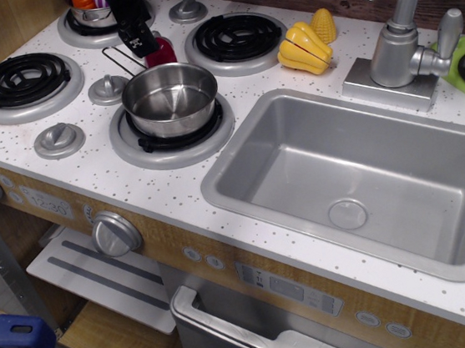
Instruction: Put sweet potato in pan which is on stove
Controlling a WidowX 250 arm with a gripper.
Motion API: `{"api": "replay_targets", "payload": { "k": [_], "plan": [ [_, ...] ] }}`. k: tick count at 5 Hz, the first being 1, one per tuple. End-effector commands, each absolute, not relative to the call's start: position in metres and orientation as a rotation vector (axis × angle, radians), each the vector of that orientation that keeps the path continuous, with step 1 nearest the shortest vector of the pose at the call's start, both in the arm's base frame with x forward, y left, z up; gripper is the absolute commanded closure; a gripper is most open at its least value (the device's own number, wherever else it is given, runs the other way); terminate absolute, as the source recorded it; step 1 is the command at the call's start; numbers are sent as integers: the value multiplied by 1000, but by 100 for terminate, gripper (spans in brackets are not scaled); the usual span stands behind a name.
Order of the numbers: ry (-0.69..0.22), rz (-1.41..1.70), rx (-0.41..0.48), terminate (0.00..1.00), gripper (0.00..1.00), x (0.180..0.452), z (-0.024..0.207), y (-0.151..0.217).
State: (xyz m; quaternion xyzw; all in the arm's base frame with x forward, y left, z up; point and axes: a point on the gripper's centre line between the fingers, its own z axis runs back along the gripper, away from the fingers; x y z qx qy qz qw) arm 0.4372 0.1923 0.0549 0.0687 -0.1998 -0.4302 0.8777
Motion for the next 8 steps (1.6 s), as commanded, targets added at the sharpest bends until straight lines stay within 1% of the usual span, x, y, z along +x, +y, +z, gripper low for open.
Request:
{"api": "replay_targets", "payload": {
  "k": [1, 4, 6, 7, 8],
  "plan": [
    [-417, -897, 143, 0, 0, 437, 55, 192],
    [-464, -953, 132, 0, 0, 452, 50, 192],
    [-515, -937, 88, 0, 0, 457, 38, 188],
    [-540, -920, 42, 0, 100, 460, 33, 190],
    [-529, -923, 38, 0, 100, 460, 41, 189]
  ]
}}
